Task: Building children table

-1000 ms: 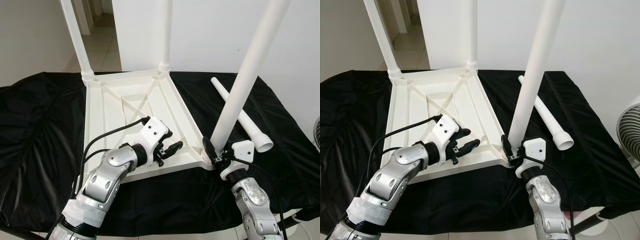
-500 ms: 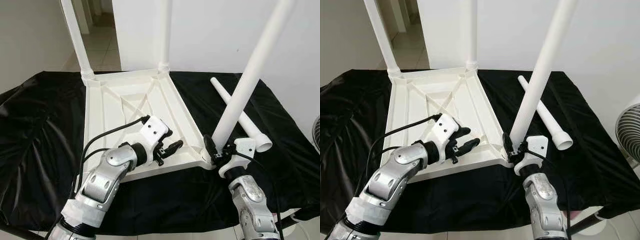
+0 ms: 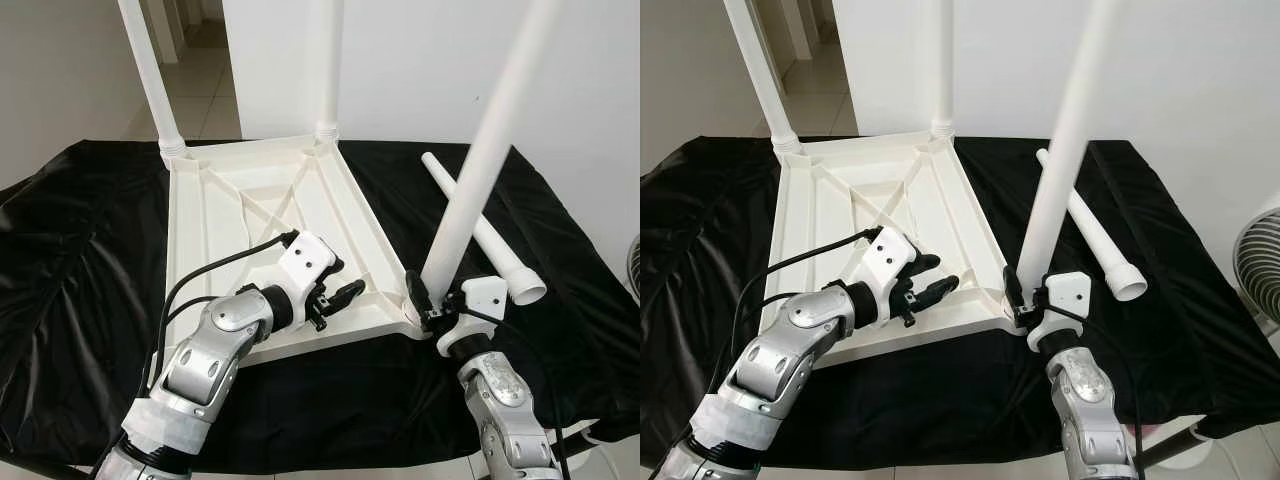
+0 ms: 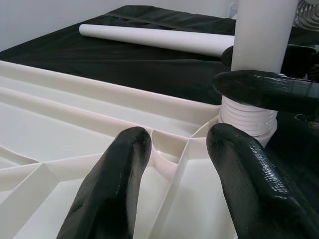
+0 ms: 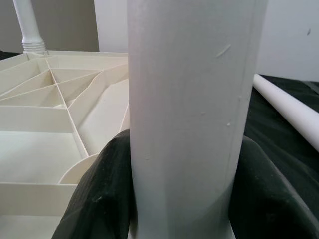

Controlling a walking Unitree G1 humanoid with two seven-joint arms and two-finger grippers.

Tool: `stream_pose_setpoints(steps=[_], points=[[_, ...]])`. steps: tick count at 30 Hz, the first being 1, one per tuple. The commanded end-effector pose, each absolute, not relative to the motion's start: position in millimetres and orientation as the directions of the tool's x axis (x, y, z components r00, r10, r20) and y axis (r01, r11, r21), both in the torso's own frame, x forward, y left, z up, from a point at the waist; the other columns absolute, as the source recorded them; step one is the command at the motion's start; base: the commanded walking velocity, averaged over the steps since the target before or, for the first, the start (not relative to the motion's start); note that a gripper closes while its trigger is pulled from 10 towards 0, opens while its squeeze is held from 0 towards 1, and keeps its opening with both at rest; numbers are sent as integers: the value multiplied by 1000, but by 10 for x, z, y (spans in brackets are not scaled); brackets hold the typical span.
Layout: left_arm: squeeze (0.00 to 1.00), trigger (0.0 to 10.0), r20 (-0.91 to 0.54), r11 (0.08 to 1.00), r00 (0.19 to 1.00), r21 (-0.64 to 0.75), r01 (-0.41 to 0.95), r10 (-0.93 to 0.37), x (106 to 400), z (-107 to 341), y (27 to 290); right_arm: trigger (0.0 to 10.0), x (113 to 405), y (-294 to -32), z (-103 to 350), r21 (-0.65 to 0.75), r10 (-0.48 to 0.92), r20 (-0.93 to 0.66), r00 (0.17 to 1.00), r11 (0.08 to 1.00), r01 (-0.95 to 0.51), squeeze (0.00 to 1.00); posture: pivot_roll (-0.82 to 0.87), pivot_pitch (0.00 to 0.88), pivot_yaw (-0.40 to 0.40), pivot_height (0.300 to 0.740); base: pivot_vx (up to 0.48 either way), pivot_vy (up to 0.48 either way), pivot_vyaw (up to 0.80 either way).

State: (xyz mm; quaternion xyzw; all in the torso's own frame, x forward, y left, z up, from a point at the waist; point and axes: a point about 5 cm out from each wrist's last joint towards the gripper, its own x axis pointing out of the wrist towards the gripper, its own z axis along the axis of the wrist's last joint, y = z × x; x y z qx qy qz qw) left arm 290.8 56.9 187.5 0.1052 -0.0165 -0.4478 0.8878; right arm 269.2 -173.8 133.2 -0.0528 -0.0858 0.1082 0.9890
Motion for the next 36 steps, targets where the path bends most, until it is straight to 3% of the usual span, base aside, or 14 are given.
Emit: stream_pose_setpoints(steps=[1,11,17,36], points=[[0,10000,-62,589,609,199,784,-790,2904,1891,587,10000,2615,-1779,1019,-171,228,-5,974,959,-226,0,-26,94,54,740,0,0,0],[0,10000,-60,592,613,200,781,-788,2903,1902,604,10000,2478,-1748,962,-139,273,42,961,954,-265,0,-27,101,60,740,0,0,0],[0,10000,-63,588,610,204,783,-790,2914,1918,617,10000,2352,-1792,830,-155,219,75,973,966,-206,0,-26,106,79,740,0,0,0],[0,10000,-72,577,602,215,788,-795,2911,1946,636,10000,2401,-1710,775,-88,222,90,971,973,-215,0,-16,104,95,740,0,0,0]])
